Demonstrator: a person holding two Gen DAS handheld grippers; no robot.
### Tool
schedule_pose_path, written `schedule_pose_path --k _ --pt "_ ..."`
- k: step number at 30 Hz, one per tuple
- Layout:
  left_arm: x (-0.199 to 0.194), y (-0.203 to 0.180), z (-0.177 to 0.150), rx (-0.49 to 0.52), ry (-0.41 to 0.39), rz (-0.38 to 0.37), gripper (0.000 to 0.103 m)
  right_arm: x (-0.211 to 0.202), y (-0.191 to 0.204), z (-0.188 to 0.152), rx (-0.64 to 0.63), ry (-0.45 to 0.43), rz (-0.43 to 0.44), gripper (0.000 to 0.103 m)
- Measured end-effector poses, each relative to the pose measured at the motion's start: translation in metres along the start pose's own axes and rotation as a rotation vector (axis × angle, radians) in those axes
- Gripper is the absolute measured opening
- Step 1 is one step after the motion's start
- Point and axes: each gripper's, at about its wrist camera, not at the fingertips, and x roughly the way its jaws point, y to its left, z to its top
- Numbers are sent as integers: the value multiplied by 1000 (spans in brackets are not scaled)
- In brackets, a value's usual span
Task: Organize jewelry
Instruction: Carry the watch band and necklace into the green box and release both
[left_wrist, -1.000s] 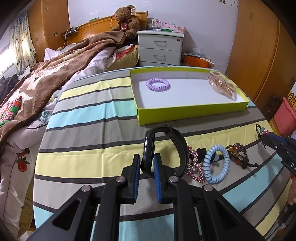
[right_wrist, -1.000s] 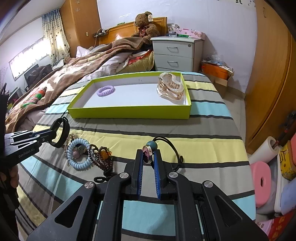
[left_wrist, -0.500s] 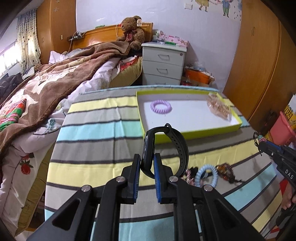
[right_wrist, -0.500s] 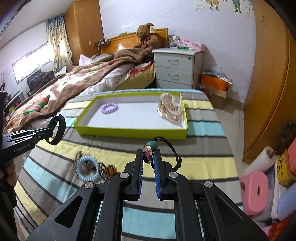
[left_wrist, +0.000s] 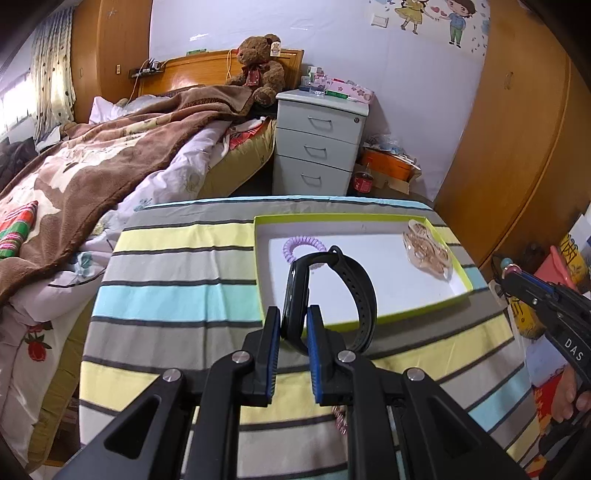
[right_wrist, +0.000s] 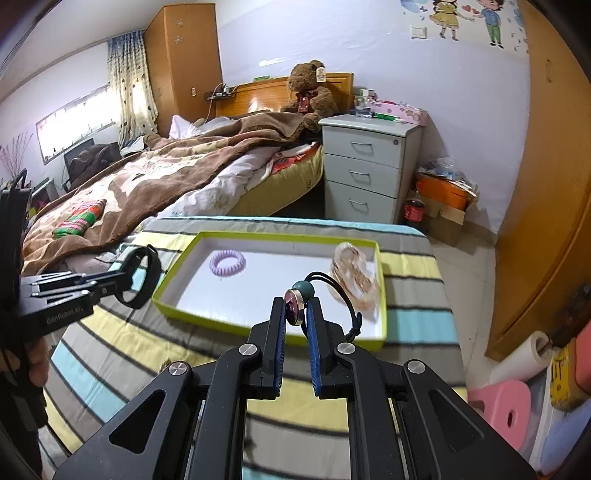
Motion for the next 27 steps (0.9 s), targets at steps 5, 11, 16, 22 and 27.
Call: schedule_pose_path --k 5,11,16,22,27 --pt "22 -2 11 -18 26 -5 15 24 3 18 -20 15 11 12" --pt "44 0 19 -44 53 -10 15 61 8 38 -62 44 8 12" --pt "62 1 23 -52 81 -7 15 99 14 50 -83 92 23 12" --pt "80 1 26 -59 109 3 15 136 22 50 -103 164 39 12" --pt "91 -1 24 -55 130 5 15 159 27 50 -112 221 66 12"
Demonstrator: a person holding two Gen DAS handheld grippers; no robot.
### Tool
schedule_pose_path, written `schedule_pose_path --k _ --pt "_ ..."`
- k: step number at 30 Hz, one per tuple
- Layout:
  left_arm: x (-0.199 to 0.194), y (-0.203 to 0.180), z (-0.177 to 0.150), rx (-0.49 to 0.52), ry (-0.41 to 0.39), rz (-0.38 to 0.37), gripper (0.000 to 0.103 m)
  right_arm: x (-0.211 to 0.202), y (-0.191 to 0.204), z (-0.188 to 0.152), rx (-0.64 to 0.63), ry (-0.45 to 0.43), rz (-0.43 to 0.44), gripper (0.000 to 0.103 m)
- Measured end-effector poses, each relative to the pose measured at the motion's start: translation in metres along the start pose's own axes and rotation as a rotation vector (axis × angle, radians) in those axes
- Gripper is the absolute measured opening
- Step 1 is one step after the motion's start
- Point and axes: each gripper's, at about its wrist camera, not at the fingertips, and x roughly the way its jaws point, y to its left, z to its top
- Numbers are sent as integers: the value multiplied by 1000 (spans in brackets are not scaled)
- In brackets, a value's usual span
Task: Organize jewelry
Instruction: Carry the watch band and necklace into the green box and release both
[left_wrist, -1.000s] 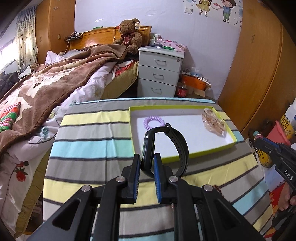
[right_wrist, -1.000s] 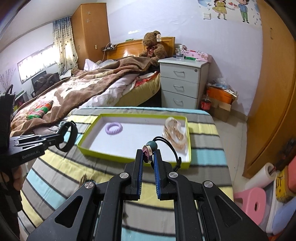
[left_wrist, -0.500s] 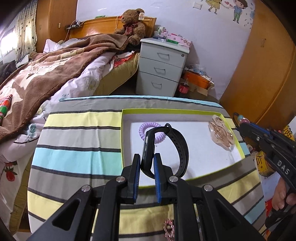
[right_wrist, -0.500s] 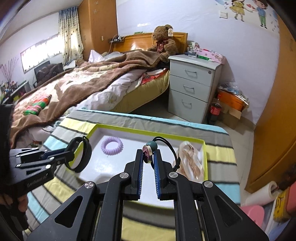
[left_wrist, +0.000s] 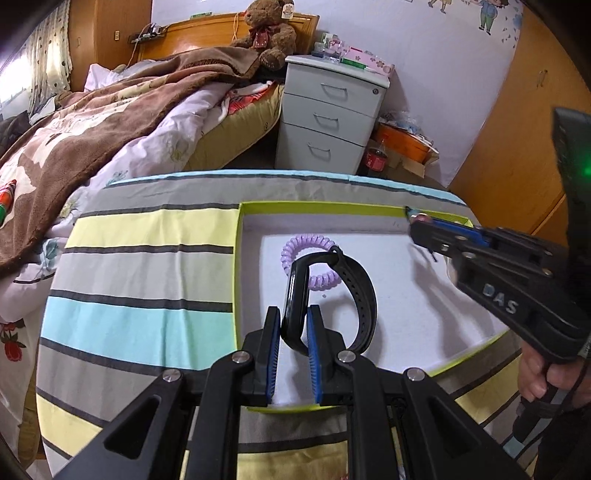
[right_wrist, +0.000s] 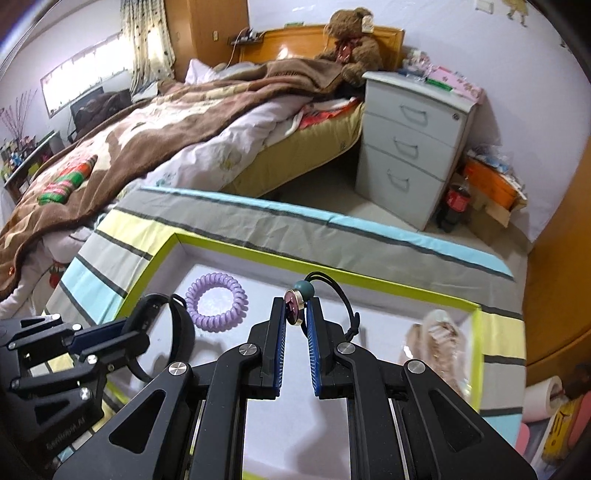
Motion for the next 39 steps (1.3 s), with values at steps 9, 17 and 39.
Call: schedule_pose_path --k 9,17,39 --pt "12 0 1 2 22 23 15 25 3 5 -19 59 4 12" --pt "20 0 1 0 48 22 15 38 8 6 -32 91 -5 12" --pt "20 0 1 -4 46 23 17 46 12 9 -45 99 -21 15"
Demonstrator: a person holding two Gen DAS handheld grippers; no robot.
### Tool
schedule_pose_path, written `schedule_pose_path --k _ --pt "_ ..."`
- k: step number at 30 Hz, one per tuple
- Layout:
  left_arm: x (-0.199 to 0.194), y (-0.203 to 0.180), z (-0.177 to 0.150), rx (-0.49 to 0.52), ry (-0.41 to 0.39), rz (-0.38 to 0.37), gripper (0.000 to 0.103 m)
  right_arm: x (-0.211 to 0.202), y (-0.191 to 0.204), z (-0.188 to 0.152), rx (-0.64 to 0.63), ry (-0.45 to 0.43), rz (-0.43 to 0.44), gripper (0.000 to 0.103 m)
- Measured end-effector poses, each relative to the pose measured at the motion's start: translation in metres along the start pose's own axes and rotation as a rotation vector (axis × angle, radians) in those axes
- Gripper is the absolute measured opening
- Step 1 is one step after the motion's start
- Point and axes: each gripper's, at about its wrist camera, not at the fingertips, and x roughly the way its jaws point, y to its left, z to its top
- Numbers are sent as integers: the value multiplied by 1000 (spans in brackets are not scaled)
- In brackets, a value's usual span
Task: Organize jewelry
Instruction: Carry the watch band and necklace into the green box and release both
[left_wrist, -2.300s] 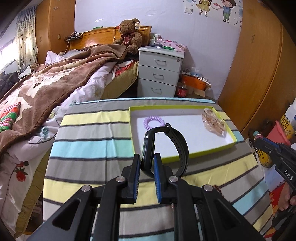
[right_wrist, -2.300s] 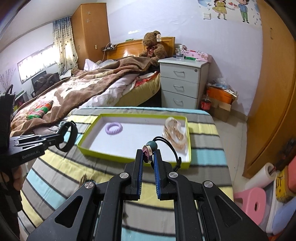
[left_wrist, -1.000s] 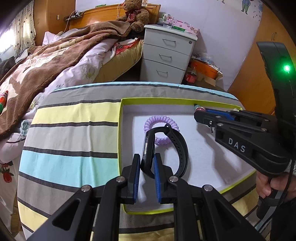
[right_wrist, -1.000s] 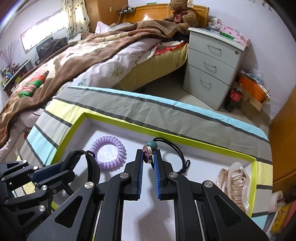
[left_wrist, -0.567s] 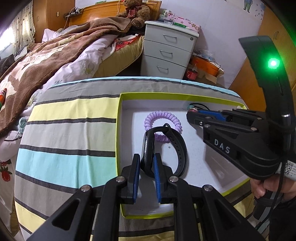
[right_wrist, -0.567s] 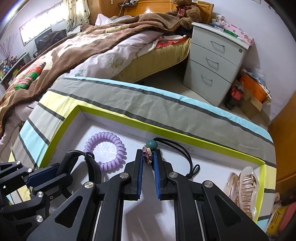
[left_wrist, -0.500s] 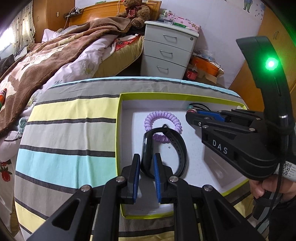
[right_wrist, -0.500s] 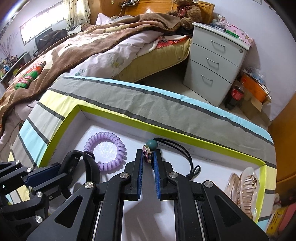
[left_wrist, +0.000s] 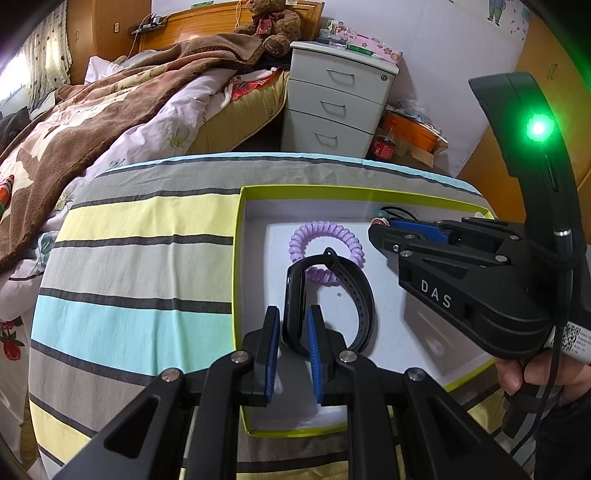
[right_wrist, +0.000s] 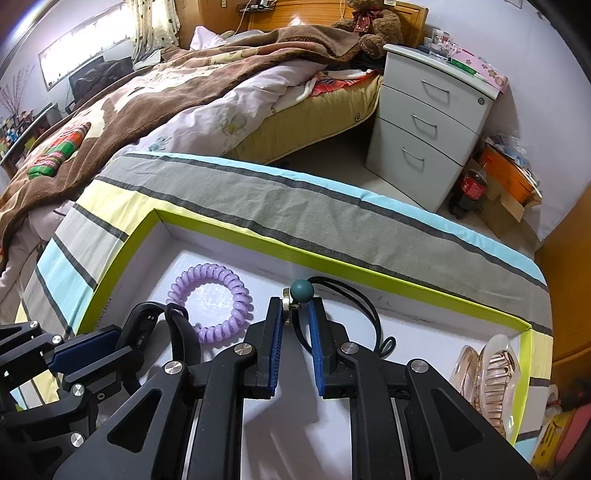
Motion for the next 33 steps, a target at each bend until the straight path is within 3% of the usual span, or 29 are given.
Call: schedule_pose_path --k 8,13,17,33 --pt "-2 -2 0 7 1 -3 27 -5 -2 -1 20 -18 7 20" --pt "-7 -4 0 7 -11 -4 33 -12 -5 -4 36 -31 13 30" --pt "-14 -7 0 10 -24 -1 40 -19 -5 -6 42 -41 15 30" --pt "-57 -13 -17 16 -91 -1 46 -75 4 -30 65 -139 27 30"
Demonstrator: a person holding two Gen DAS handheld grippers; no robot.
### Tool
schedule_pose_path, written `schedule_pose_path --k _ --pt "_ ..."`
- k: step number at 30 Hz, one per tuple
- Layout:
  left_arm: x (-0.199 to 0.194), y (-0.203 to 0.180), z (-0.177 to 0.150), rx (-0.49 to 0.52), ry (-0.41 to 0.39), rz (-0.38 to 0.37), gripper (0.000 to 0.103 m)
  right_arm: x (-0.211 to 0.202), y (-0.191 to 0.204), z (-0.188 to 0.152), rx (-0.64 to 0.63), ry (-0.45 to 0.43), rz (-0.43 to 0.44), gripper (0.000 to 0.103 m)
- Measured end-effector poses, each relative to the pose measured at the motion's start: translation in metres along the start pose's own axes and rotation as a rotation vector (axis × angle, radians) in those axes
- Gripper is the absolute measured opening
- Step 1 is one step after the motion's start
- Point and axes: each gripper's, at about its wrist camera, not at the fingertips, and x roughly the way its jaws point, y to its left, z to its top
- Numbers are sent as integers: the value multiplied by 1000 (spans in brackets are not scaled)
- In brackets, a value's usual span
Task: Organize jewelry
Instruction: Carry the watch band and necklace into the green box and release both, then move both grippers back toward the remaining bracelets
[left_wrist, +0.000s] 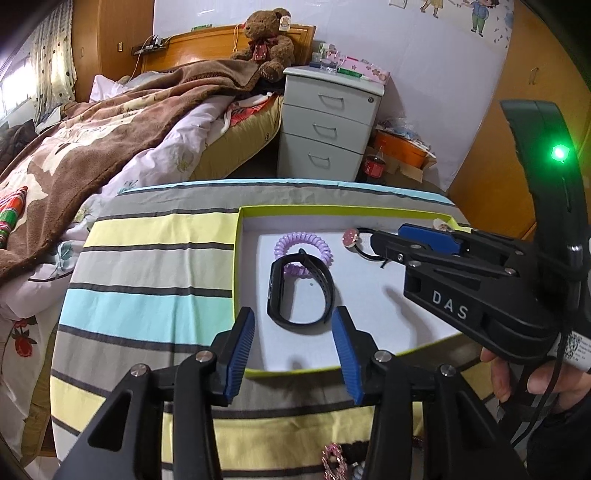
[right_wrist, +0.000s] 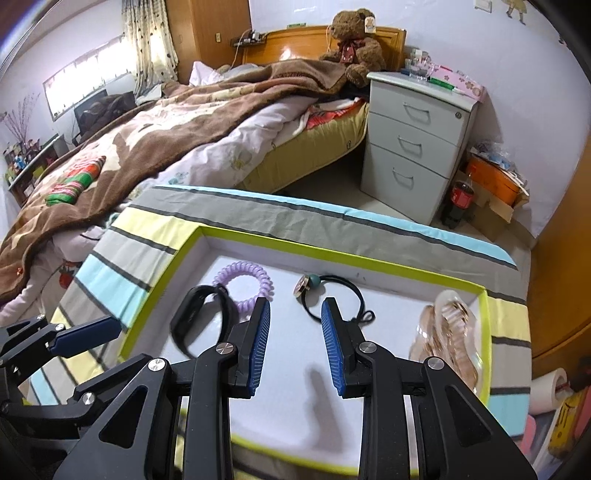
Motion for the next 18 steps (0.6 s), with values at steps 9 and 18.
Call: schedule_pose_path --k 9,18 --pt "-29 -1 -17 -4 -33 -8 48 -39 3 -22 13 -54 5 30" --pt "-54 7 -42 -25 -60 -28 49 -69 -6 -67 61 -78 23 30"
